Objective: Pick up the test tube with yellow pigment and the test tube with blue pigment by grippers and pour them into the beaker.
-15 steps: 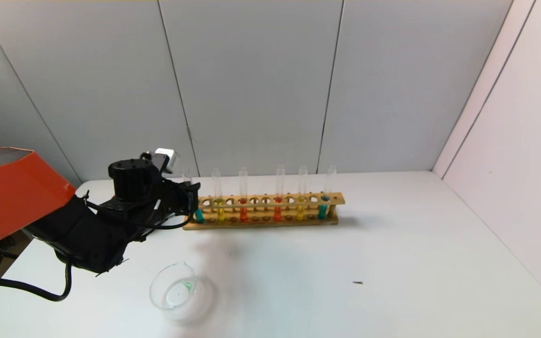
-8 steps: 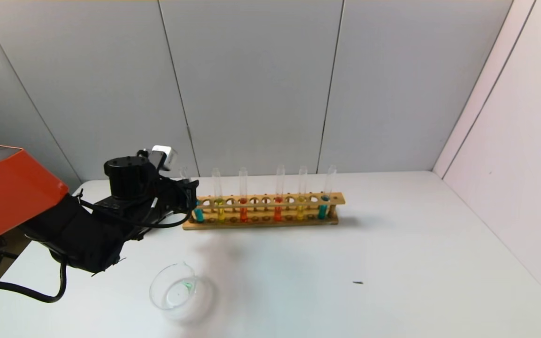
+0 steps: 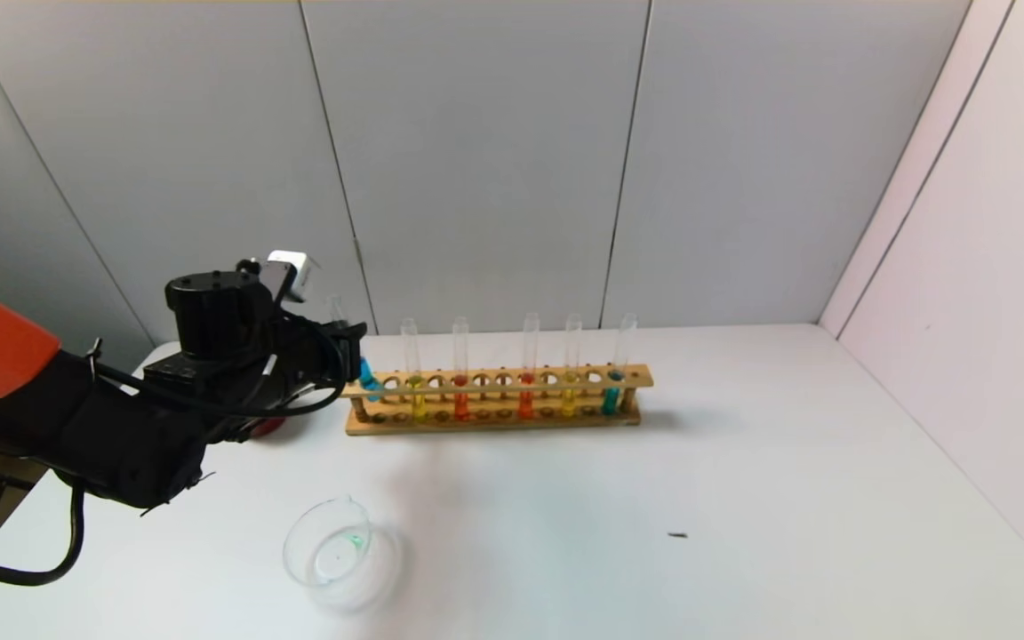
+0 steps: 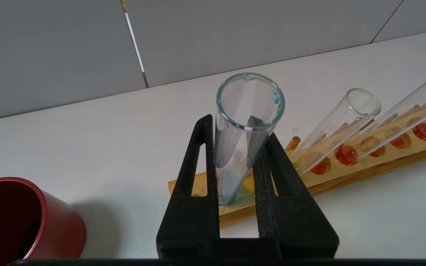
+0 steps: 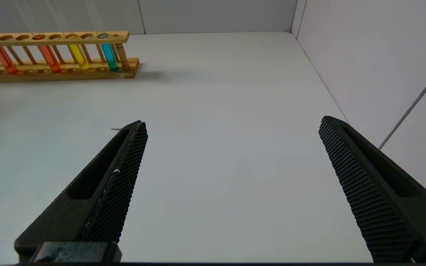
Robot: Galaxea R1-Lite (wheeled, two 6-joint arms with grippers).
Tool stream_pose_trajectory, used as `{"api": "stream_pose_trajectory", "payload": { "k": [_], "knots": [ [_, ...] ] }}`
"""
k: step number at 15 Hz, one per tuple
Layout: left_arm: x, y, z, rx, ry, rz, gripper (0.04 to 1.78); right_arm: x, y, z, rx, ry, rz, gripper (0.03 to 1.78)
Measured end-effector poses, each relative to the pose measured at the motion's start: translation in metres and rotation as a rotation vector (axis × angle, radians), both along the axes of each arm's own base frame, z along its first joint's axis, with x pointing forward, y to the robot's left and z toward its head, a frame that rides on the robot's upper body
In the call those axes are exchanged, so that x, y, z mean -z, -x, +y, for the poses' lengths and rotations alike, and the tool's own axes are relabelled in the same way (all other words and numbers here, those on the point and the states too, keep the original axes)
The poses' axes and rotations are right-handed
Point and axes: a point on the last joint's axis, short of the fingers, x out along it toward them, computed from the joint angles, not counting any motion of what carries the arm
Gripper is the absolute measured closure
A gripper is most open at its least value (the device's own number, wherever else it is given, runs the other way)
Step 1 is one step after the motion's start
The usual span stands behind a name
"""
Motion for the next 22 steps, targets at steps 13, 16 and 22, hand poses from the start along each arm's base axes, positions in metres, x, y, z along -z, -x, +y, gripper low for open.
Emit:
{"api": "stream_pose_trajectory", "payload": {
  "k": [13, 16, 22],
  "knots": [
    [-0.093, 0.014, 0.004, -0.028, -0.010, -0.024, 1.50, 0.000, 0.000, 0.000, 0.000, 0.000, 0.000, 0.11],
    [-0.112, 0.042, 0.011, -0.023, -0.054, 0.034, 1.50, 0.000, 0.000, 0.000, 0.000, 0.000, 0.000, 0.11],
    [-0.127, 0.119, 0.033, -0.016, -0.201, 0.174, 1.50, 0.000, 0.000, 0.000, 0.000, 0.000, 0.000, 0.11]
  ]
}}
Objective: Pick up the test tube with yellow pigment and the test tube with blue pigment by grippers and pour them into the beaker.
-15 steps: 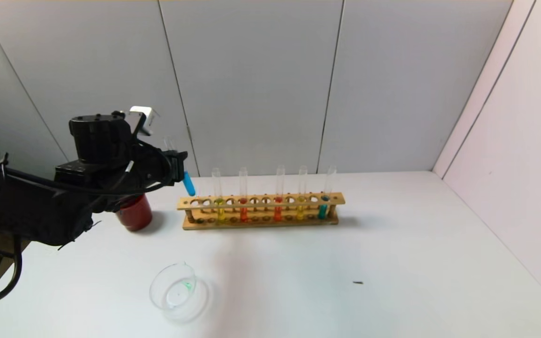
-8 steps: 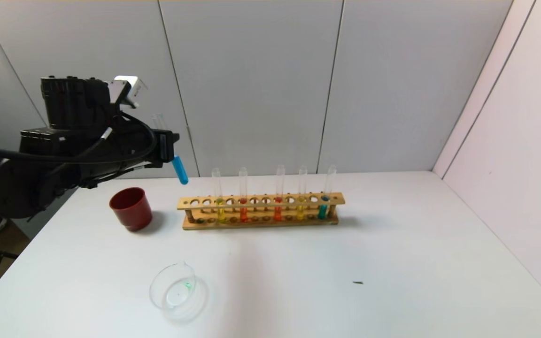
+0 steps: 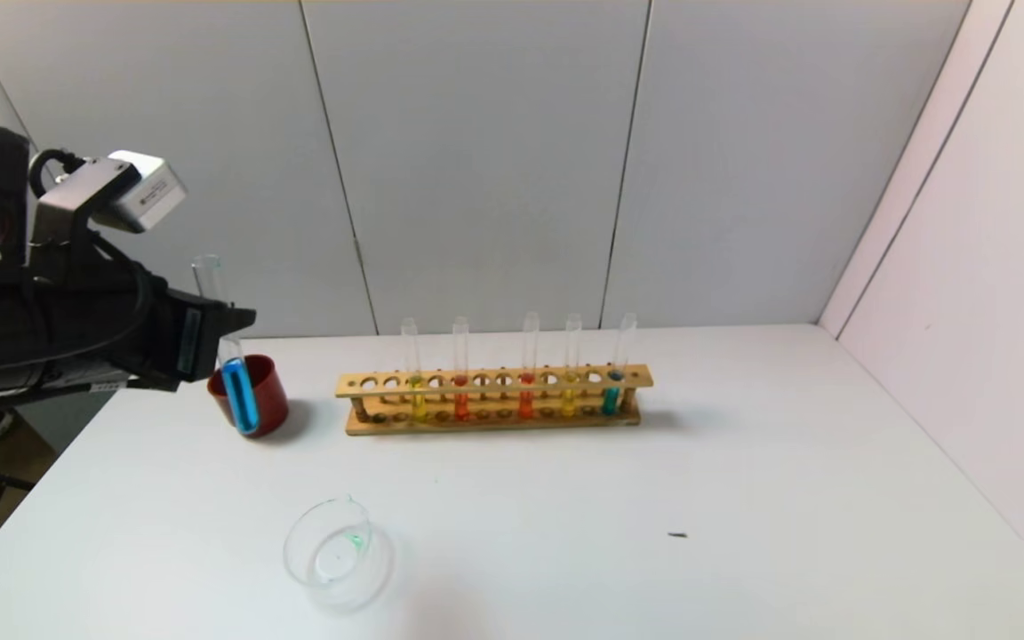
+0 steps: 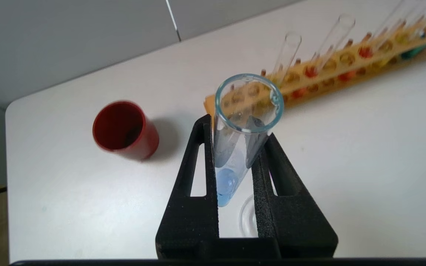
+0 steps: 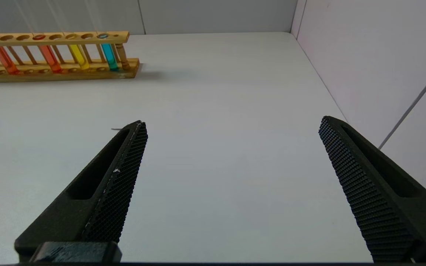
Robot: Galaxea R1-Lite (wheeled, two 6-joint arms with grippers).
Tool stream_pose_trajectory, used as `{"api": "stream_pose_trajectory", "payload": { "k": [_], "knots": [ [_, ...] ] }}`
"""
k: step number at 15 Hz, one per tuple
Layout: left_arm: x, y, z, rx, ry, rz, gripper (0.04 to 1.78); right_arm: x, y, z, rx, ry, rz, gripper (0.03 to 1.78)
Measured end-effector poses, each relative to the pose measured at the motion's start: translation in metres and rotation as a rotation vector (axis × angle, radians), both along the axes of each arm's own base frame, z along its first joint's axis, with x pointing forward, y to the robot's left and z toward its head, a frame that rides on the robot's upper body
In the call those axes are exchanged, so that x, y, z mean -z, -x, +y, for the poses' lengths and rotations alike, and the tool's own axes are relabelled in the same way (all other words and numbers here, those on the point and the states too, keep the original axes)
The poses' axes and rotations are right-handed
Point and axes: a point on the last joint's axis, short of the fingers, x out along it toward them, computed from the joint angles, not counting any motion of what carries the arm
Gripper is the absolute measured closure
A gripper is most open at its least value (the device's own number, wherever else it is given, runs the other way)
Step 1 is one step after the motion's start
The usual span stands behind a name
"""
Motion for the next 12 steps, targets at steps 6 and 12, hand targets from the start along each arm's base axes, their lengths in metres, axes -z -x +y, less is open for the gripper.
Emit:
{"api": "stream_pose_trajectory", "payload": {
  "k": [6, 12],
  "knots": [
    [0.020, 0.047, 0.013, 0.049, -0.201, 0.153, 1.50, 0.000, 0.000, 0.000, 0.000, 0.000, 0.000, 0.11],
    [0.042, 0.038, 0.010, 0.126, -0.331, 0.249, 1.50, 0.000, 0.000, 0.000, 0.000, 0.000, 0.000, 0.11]
  ]
}}
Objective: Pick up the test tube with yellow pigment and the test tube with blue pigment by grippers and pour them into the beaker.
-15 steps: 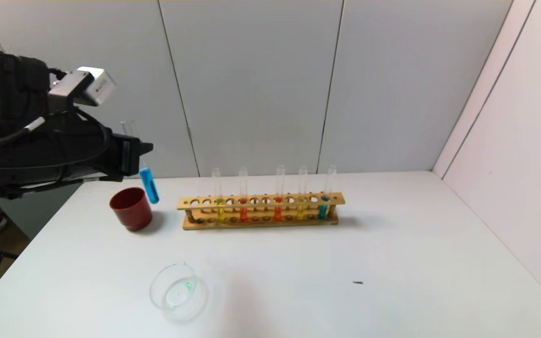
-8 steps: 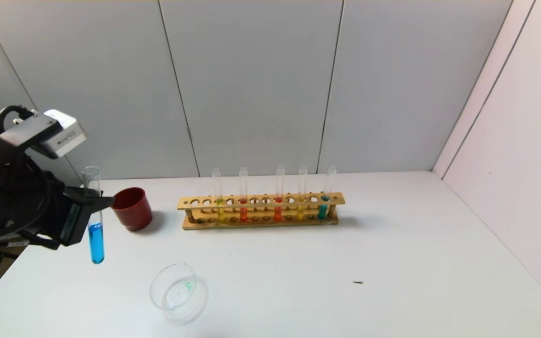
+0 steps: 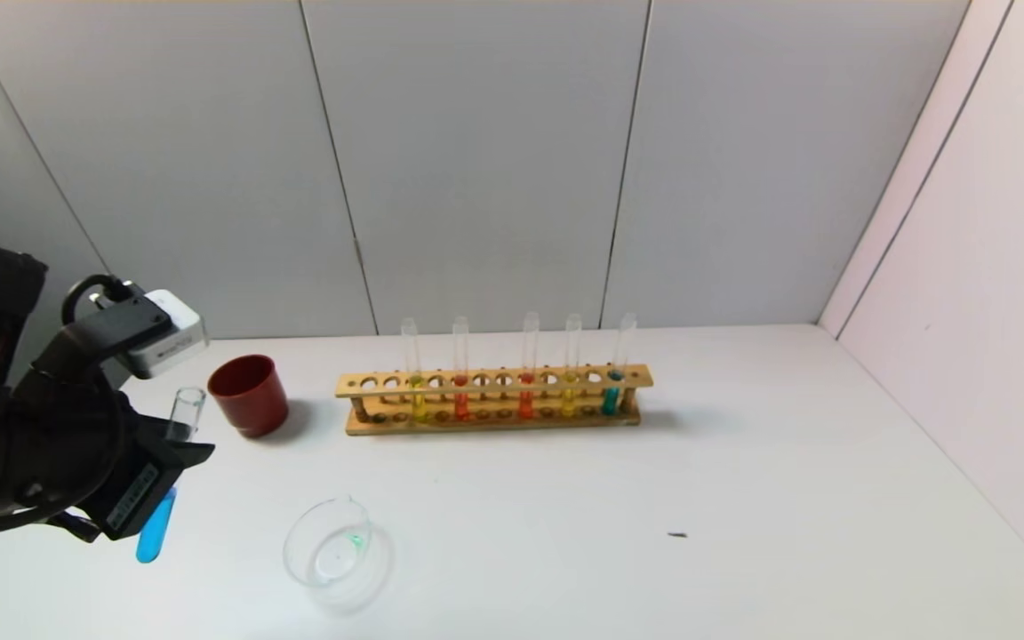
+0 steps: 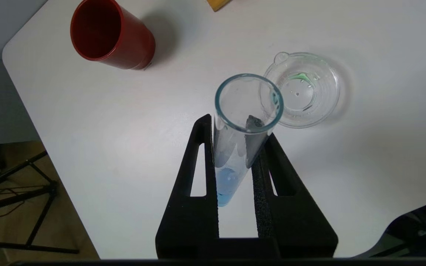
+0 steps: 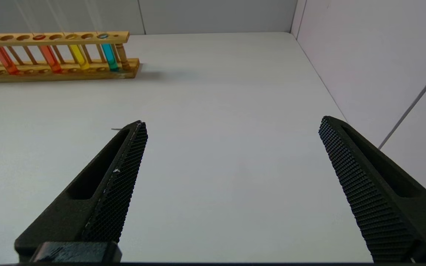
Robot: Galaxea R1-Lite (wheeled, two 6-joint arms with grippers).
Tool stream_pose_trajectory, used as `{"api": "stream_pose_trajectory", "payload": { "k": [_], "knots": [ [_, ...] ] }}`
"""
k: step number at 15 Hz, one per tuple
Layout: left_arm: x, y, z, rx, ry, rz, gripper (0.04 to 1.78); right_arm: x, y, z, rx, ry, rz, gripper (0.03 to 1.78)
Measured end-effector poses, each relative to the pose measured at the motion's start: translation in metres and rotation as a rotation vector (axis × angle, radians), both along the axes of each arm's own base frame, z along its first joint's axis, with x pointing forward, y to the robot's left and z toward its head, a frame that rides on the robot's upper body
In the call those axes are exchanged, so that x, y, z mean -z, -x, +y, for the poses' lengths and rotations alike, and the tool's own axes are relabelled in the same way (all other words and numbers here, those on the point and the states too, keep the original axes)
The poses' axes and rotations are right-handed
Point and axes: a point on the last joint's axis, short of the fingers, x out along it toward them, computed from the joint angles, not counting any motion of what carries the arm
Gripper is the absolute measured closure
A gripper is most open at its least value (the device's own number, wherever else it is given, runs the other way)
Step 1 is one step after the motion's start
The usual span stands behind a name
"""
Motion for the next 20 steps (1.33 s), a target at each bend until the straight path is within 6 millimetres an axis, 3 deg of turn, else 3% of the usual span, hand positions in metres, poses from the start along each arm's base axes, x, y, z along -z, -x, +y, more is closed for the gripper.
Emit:
{"api": "stream_pose_trajectory", "payload": {
  "k": [10, 20],
  "knots": [
    [0.053, -0.033, -0.026, 0.066, -0.252, 0.203, 1.50, 0.000, 0.000, 0.000, 0.000, 0.000, 0.000, 0.11],
    [0.089, -0.041, -0.035, 0.070, -0.432, 0.326, 1.50, 0.000, 0.000, 0.000, 0.000, 0.000, 0.000, 0.11]
  ]
}}
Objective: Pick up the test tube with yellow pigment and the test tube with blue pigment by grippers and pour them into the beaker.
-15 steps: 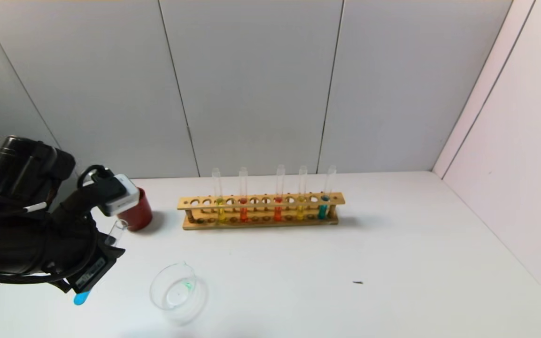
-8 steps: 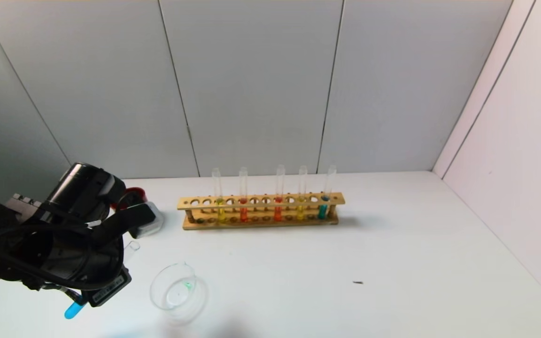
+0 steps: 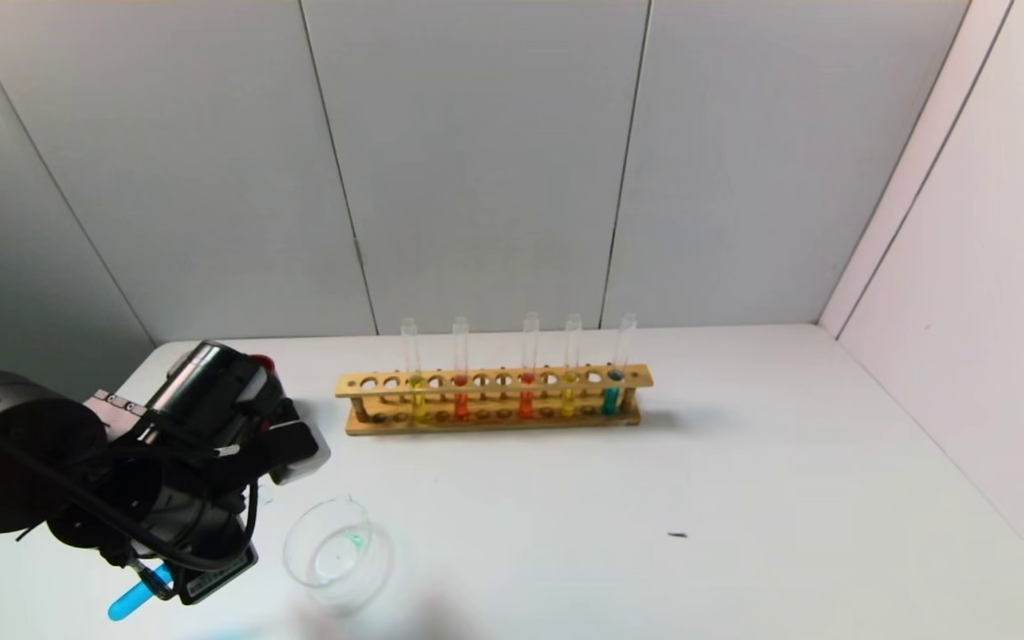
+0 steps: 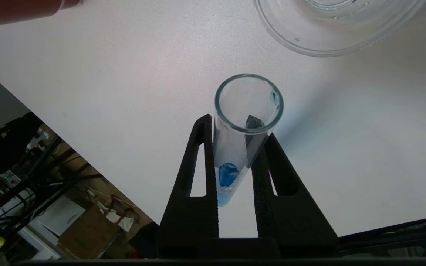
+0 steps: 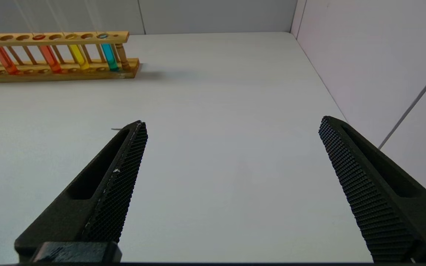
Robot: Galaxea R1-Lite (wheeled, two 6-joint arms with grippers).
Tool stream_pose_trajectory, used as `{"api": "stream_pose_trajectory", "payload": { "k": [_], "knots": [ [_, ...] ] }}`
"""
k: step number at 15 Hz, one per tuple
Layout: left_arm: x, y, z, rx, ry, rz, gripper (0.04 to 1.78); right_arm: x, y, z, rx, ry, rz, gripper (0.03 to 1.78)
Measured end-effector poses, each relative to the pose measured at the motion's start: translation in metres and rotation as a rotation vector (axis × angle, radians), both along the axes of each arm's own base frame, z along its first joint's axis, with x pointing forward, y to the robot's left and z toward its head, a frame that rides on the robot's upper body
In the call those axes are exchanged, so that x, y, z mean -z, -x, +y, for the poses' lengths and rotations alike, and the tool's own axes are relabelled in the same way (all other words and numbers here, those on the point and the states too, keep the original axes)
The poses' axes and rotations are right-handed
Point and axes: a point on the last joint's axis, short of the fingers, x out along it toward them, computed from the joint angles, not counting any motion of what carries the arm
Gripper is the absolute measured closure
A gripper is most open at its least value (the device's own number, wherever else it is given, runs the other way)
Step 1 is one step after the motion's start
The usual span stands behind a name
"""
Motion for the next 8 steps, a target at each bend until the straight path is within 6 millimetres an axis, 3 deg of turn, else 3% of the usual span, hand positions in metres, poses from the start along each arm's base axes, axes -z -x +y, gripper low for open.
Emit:
{"api": "stream_pose_trajectory", "payload": {
  "k": [8],
  "knots": [
    [0.023, -0.013, -0.016, 0.033, -0.149, 0.086, 1.50, 0.000, 0.000, 0.000, 0.000, 0.000, 0.000, 0.11]
  ]
}}
